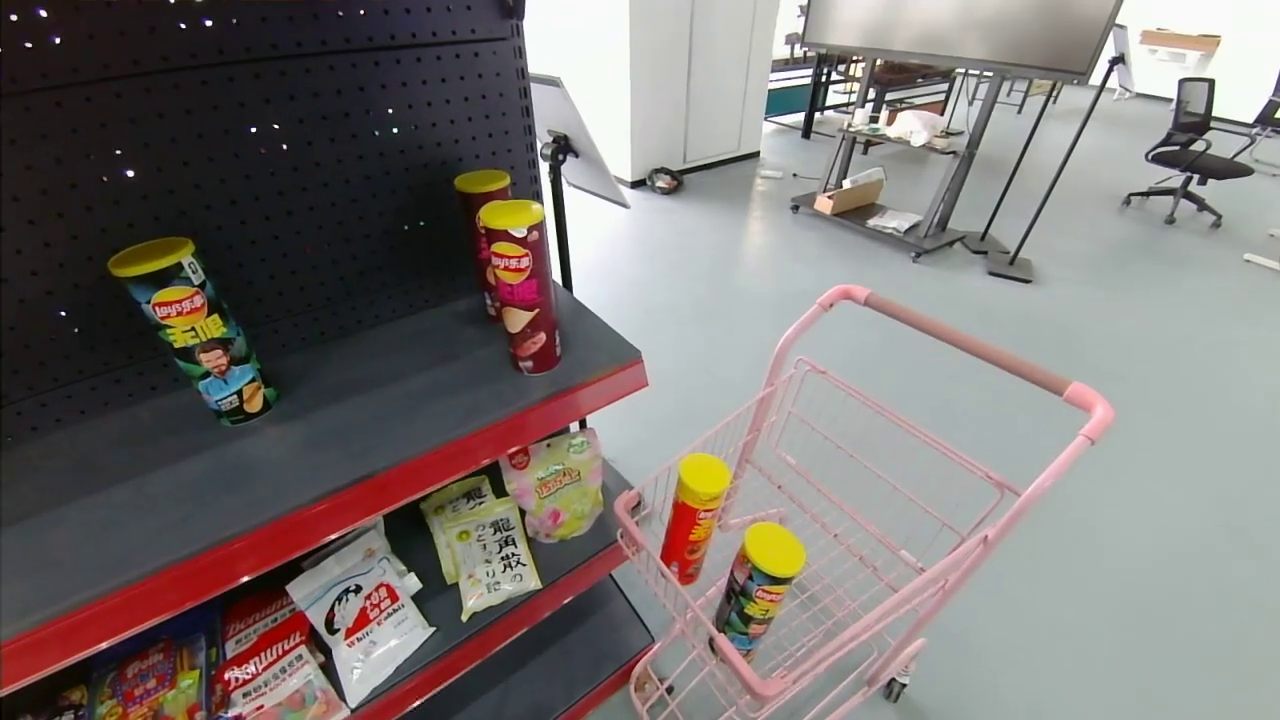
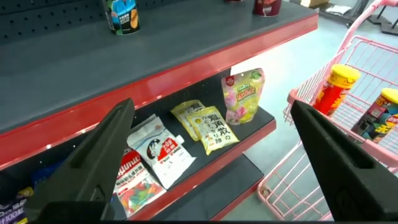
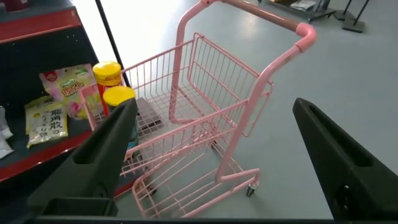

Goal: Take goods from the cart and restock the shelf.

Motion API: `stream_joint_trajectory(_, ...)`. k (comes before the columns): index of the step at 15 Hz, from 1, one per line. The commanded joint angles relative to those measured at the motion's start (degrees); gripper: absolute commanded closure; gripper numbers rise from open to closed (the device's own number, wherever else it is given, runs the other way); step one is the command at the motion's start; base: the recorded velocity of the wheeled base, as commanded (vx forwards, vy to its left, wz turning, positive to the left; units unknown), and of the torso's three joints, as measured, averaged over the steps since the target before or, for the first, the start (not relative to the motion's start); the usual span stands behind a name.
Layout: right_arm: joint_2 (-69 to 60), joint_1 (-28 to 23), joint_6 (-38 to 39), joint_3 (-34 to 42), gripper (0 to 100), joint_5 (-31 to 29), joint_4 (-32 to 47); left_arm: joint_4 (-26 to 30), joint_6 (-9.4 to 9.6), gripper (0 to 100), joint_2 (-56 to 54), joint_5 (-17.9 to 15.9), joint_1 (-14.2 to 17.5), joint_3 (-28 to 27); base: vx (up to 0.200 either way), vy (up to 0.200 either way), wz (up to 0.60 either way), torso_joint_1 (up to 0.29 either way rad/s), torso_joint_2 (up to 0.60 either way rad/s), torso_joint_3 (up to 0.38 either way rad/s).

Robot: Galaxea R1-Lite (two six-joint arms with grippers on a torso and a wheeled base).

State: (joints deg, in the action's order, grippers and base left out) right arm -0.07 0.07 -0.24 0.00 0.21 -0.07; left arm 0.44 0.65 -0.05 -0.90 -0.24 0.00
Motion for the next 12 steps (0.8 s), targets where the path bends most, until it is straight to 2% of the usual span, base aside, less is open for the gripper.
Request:
stream_joint_trajectory(1, 0.1, 0.0, 0.0, 0.0, 0, 0.1, 0.0, 0.0, -0.03, 0, 0.0, -0.1, 0.0, 0.0, 0.0, 0.0, 0.0, -0.139, 0.34, 0.198)
stream_joint_trajectory(12, 0.1, 0.0, 0.1, 0.0, 0, -0.1, 0.1, 0.0, -0.03, 0, 0.0, 0.0, 0.0, 0.0, 0.0, 0.0, 0.0, -0.147, 0.35, 0.204)
